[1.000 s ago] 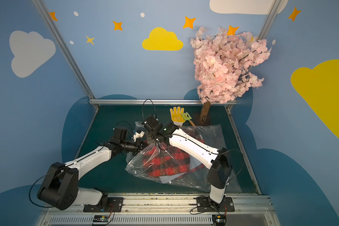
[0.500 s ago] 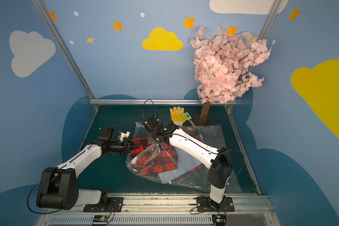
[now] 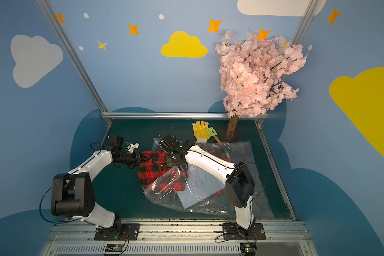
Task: Take the shirt out of the vacuum bag
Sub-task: Take out the shirt from the vacuum bag.
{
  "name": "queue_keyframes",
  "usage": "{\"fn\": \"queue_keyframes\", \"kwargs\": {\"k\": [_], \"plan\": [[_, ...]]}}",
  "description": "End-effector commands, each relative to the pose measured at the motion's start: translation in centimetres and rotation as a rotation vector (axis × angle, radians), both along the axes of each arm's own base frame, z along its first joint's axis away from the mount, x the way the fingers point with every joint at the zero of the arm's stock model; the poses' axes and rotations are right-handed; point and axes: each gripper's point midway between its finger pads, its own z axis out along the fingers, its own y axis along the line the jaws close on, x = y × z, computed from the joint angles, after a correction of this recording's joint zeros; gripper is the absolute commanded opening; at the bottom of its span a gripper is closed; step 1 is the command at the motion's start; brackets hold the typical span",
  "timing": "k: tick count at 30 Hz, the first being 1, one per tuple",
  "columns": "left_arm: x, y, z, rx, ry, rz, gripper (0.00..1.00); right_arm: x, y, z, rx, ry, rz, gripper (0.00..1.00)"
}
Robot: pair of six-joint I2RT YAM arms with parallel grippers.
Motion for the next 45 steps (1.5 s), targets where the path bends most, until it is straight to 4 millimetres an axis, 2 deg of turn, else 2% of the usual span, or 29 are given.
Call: {"fn": "queue_keyframes", "kwargs": {"k": [1, 5, 10, 20, 27, 32, 39, 40, 44, 45], "plan": [[0.5, 1.9, -1.4, 0.11, 0.035, -0.039, 0.05, -1.3, -0.2, -1.2, -0.04, 0.086, 0.046, 0.0], [1.1, 4.1, -3.3, 0.174, 0.103, -0.032, 0.05, -1.1, -0.3, -1.5, -0.049, 0.087, 0.049, 0.0], [2.5, 7.1, -4.3, 0.267, 0.128, 0.011, 0.05, -0.8, -0.8, -2.0, -0.059, 0.096, 0.044, 0.0], [3.9, 12.9, -7.3, 0.547, 0.245, -0.023, 0.04, -0.4, -1.7, -2.5, -0.074, 0.114, 0.041, 0.0], [4.7, 17.2, -7.9, 0.717, 0.293, -0.007, 0.04, -0.1, -2.4, -2.8, -0.097, 0.125, 0.03, 0.0], [5.8, 19.6, -7.2, 0.82, 0.282, 0.018, 0.04, -0.1, -3.1, -3.0, -0.126, 0.13, 0.023, 0.0], [6.4, 20.2, -6.5, 0.847, 0.272, 0.054, 0.05, 0.0, -4.4, -2.6, -0.147, 0.117, 0.004, 0.0], [6.3, 20.4, -6.3, 0.855, 0.273, 0.063, 0.11, 0.1, -4.6, -2.5, -0.15, 0.113, 0.0, 0.0], [5.8, 20.0, -4.0, 0.845, 0.235, 0.114, 0.76, 0.3, -5.0, -2.0, -0.148, 0.101, -0.009, 0.0], [5.7, 19.8, -3.2, 0.841, 0.215, 0.128, 0.88, 0.4, -5.1, -1.9, -0.146, 0.097, -0.012, 0.0]]}}
